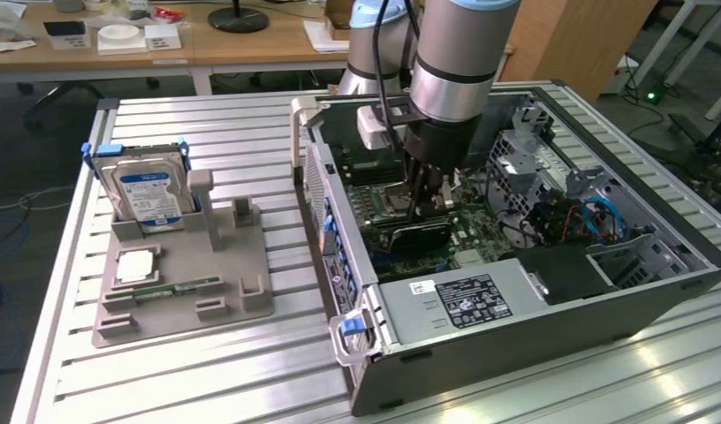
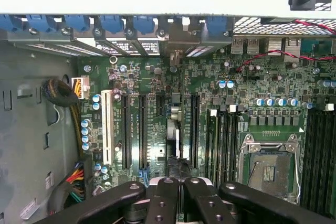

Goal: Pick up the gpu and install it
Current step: 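Insert the gpu into the slot, then press down on the gpu until it lock into place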

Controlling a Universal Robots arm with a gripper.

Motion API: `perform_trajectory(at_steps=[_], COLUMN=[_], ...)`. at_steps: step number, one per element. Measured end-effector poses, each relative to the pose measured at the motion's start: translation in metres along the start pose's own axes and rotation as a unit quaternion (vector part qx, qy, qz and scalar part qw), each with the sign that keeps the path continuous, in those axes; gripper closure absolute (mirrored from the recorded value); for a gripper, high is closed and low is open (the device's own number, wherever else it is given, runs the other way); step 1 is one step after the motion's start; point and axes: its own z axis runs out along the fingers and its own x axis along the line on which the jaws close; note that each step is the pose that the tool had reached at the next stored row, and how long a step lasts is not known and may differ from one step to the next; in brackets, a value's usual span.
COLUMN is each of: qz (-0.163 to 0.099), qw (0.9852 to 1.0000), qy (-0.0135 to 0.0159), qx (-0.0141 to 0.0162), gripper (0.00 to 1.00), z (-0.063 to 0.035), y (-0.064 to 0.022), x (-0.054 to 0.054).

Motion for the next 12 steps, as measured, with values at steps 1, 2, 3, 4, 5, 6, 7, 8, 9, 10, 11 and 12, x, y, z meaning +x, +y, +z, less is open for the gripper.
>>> perform_trajectory(at_steps=[1, 2, 3, 4, 5, 6, 7, 8, 9, 10, 11, 12], qz=[0.0, 0.0, 0.0, 0.0, 0.0, 0.0, 0.0, 0.0, 0.0, 0.0, 0.0, 0.0], qw=[1.0, 1.0, 1.0, 1.0, 1.0, 1.0, 1.0, 1.0, 1.0, 1.0, 1.0, 1.0], qy=[0.0, 0.0, 0.0, 0.0, 0.0, 0.0, 0.0, 0.0, 0.0, 0.0, 0.0, 0.0], qx=[0.0, 0.0, 0.0, 0.0, 0.0, 0.0, 0.0, 0.0, 0.0, 0.0, 0.0, 0.0], gripper=[0.89, 0.89, 0.89, 0.89, 0.89, 0.89, 0.89, 0.89, 0.89, 0.89, 0.89, 0.89], z=[0.0, 0.0, 0.0, 0.0, 0.0, 0.0, 0.0, 0.0, 0.0, 0.0, 0.0, 0.0], y=[0.0, 0.0, 0.0, 0.0, 0.0, 0.0, 0.0, 0.0, 0.0, 0.0, 0.0, 0.0], x=[0.0, 0.0, 0.0, 0.0, 0.0, 0.0, 0.0, 0.0, 0.0, 0.0, 0.0, 0.0])
